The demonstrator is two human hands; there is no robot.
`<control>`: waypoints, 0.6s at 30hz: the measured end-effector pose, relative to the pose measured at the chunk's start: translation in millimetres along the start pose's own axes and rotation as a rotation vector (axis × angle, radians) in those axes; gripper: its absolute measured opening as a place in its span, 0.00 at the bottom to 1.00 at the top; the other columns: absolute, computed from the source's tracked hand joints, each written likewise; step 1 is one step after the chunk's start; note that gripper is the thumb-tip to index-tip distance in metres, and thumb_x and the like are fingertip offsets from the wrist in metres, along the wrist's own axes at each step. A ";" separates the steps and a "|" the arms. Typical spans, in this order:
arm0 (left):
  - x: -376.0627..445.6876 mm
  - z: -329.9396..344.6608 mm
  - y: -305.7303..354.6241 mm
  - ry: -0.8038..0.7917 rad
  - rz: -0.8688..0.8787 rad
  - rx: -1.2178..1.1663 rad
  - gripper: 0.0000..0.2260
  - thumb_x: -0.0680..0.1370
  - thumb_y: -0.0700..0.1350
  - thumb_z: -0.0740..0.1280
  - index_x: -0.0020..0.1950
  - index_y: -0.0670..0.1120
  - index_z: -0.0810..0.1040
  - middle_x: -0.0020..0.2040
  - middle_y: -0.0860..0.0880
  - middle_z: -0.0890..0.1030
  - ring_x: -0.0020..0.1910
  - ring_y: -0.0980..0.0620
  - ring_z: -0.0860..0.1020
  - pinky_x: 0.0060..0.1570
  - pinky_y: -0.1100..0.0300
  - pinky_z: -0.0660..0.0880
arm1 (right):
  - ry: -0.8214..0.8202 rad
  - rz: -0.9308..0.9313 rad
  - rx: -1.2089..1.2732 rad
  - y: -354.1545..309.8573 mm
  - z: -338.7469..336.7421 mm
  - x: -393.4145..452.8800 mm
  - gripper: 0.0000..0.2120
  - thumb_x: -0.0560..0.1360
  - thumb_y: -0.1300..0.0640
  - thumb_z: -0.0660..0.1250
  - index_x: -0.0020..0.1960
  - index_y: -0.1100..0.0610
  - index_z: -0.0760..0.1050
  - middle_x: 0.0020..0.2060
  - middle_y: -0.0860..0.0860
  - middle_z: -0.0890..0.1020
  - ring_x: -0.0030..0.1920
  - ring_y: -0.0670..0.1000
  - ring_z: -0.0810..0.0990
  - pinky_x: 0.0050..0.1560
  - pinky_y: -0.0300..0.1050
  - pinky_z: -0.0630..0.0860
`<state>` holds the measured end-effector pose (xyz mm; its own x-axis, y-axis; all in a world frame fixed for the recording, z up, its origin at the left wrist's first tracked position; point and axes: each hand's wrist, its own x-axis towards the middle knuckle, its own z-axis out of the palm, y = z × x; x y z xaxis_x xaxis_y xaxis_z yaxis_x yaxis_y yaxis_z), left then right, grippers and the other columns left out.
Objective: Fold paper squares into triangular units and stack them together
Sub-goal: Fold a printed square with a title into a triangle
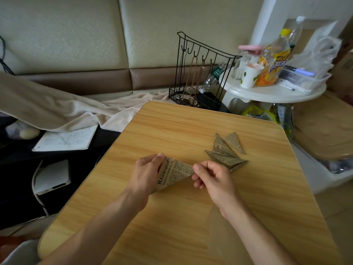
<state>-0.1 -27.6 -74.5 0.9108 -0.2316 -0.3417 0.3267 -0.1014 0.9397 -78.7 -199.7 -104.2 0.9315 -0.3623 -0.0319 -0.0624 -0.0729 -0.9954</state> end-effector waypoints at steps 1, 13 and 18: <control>1.6 -1.7 -0.2 -0.017 0.013 0.034 0.16 0.83 0.57 0.64 0.38 0.59 0.86 0.40 0.49 0.87 0.37 0.54 0.85 0.36 0.57 0.81 | 0.000 0.006 0.014 0.3 -1.2 0.3 0.07 0.82 0.60 0.68 0.46 0.61 0.81 0.33 0.49 0.83 0.33 0.46 0.80 0.34 0.38 0.75; -3.4 -3.7 -2.9 -0.261 0.124 0.156 0.09 0.73 0.49 0.78 0.47 0.45 0.88 0.44 0.46 0.88 0.45 0.50 0.86 0.44 0.60 0.82 | -0.105 -0.121 -0.084 -1.4 1.1 -2.7 0.05 0.80 0.58 0.72 0.45 0.55 0.83 0.38 0.54 0.83 0.36 0.46 0.82 0.37 0.39 0.76; -3.4 -4.1 -2.9 -0.270 0.145 0.175 0.09 0.73 0.50 0.78 0.47 0.46 0.88 0.44 0.47 0.88 0.45 0.49 0.87 0.43 0.62 0.82 | -0.121 -0.087 -0.136 -1.4 0.9 -0.7 0.05 0.80 0.56 0.72 0.45 0.54 0.84 0.38 0.51 0.84 0.36 0.47 0.82 0.38 0.39 0.76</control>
<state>-3.1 -22.5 -75.9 0.8377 -0.5004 -0.2189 0.1296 -0.2072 0.9697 -78.9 -198.6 -102.9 0.9714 -0.2349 0.0353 -0.0194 -0.2266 -0.9738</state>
